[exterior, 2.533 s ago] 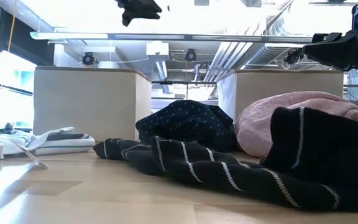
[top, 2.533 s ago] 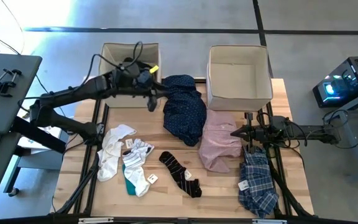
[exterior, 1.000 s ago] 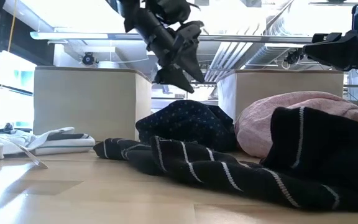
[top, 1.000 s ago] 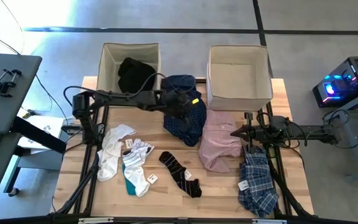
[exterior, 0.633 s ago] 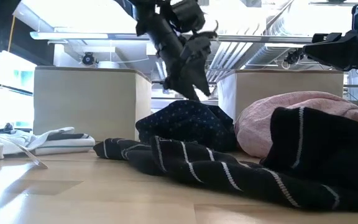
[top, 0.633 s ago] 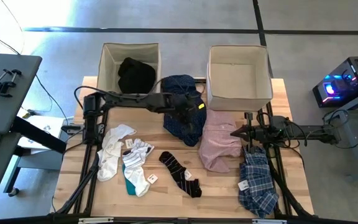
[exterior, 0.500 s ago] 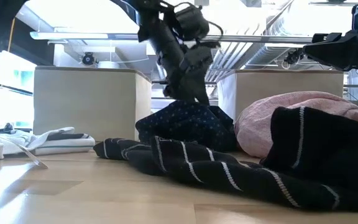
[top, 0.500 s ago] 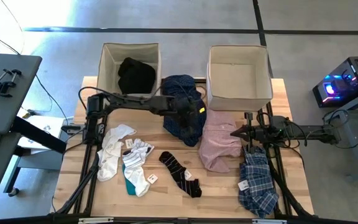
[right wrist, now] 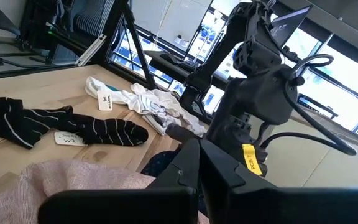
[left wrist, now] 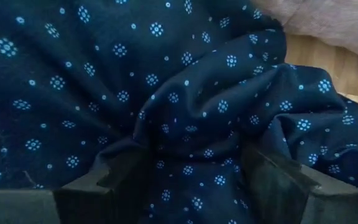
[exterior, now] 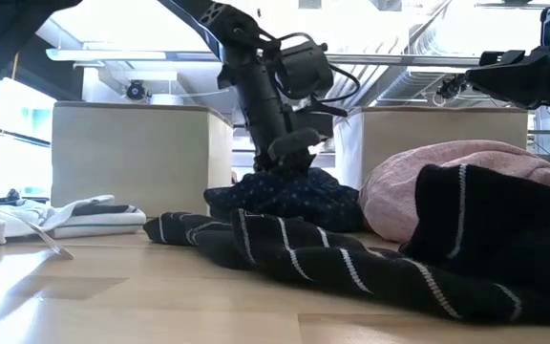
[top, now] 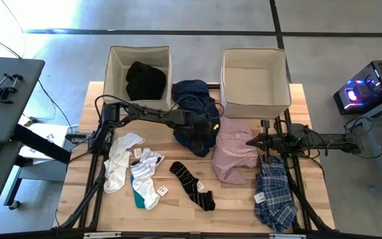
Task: Sort clothes
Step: Put the dark blue polo shirt into the left laundry organizer
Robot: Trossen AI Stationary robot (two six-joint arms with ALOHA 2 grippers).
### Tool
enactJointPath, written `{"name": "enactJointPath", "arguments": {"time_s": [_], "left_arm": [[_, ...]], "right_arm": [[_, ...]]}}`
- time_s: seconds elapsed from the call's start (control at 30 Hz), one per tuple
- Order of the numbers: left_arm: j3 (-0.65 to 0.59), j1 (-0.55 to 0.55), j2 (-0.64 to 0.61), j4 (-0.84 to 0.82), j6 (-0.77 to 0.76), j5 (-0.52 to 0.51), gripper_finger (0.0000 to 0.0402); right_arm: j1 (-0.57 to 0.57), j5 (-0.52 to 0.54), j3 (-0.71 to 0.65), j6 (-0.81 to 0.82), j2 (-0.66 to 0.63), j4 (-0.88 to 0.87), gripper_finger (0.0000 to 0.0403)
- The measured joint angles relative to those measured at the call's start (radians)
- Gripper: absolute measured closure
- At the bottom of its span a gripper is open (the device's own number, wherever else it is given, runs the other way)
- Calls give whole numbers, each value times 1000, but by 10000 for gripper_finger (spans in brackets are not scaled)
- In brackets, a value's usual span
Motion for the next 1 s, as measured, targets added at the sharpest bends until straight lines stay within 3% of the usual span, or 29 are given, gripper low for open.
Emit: {"name": "enactJointPath", "arguments": {"time_s": [0.43, 1.0], "left_arm": [[1, 0, 18, 10, 54, -2, 179], [0, 5, 20, 14, 70, 7, 393]], "right_arm": [[0, 0, 0, 0, 0, 0, 402], [0, -4, 0, 0, 0, 0, 402]]}}
